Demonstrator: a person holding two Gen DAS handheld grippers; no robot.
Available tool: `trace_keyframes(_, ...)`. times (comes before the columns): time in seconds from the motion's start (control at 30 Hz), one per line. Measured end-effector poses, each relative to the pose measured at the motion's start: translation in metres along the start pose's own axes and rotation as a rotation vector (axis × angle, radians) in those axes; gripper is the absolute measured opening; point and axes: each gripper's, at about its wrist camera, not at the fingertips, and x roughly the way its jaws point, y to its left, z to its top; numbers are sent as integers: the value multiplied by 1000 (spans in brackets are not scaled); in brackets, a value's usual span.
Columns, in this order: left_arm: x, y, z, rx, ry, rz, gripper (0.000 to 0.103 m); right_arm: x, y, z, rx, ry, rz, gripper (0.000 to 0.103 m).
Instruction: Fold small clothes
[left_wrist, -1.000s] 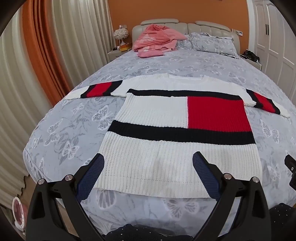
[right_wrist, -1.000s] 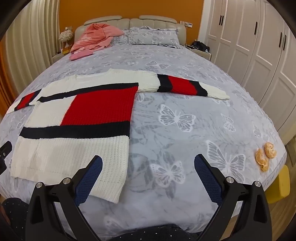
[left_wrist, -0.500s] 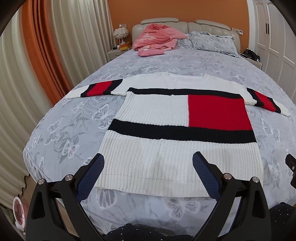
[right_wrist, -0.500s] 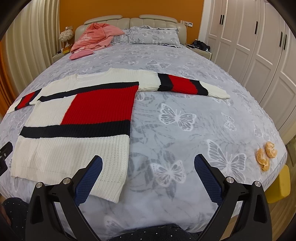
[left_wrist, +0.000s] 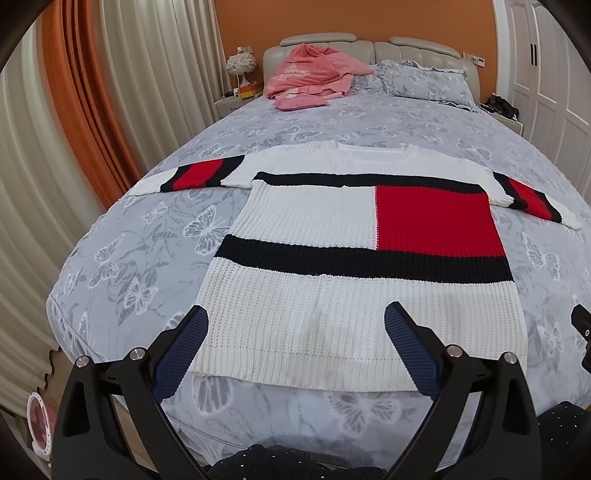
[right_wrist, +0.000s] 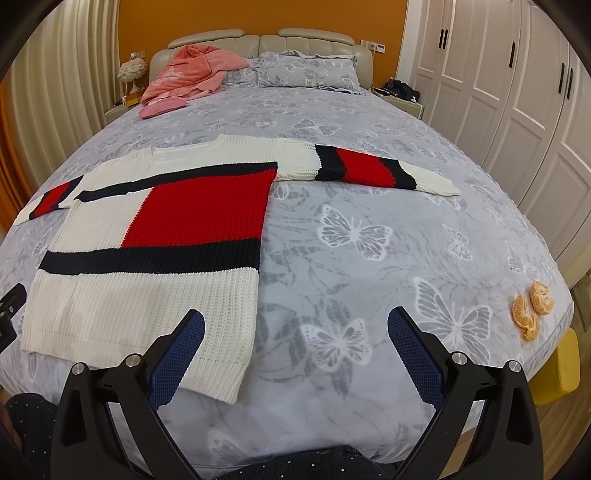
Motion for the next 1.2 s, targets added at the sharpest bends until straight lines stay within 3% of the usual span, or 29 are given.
trace_keyframes(1.2,2,-2,-2,3,5,5,94,0,-1,-1,1,-1,5,98)
